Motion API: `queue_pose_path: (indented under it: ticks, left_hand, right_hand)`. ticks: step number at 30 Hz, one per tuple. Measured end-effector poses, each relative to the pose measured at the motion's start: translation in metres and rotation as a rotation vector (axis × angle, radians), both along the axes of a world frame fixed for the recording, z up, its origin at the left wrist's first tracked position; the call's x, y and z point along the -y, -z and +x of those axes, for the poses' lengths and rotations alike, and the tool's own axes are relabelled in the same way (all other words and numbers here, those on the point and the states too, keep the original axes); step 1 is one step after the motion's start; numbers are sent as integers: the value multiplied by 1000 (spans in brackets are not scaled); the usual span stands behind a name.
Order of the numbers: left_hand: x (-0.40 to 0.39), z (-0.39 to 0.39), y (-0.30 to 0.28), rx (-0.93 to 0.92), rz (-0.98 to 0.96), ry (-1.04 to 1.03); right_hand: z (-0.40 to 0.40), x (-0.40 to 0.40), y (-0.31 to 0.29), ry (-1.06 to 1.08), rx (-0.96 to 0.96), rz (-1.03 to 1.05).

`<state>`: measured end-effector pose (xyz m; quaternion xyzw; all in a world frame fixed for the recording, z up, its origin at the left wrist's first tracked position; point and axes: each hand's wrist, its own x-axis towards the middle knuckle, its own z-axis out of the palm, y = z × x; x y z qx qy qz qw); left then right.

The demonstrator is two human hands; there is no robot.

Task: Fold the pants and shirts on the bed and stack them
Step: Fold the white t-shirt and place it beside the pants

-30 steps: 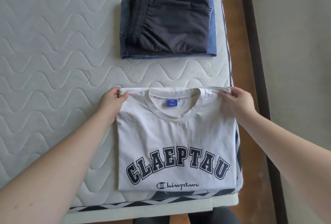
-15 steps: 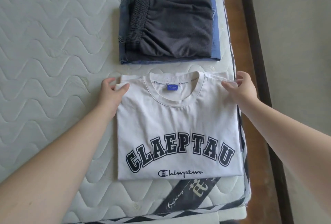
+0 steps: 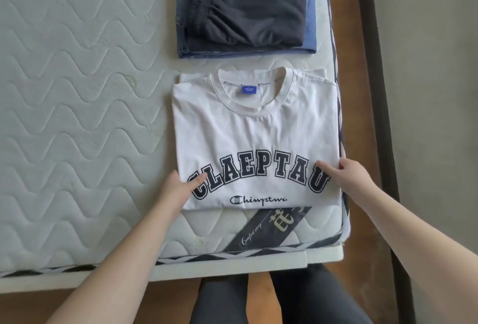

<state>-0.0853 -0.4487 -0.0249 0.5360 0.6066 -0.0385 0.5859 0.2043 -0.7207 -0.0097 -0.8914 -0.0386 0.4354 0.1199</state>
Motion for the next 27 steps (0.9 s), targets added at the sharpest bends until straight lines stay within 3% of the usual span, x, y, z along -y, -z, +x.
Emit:
queue_pose_path:
  ticks: [4,10,15,18,20,23,27]
  left_hand:
    - [30,-27,-2,-10,33,37]
    - [35,-50,-5,-60,132,-33]
    - [57,-47,-5,-279,229,88]
    - [68,-38,-9,-419,754,269]
    - [75,-24,-10,-326,988,497]
    - [84,11,0,-244,1012,817]
    - [87,38,24,-275,962,968]
  right_hand:
    - [-28,21,-3,-8,-67,-12]
    - [-41,46,-8,6,147,179]
    - [-56,55,8,6,140,100]
    - [-70,45,6,-14,384,52]
    - [-89,37,5,-143,534,127]
    - [-107,17,9,-444,565,230]
    - [-107,-39,24,-613,595,249]
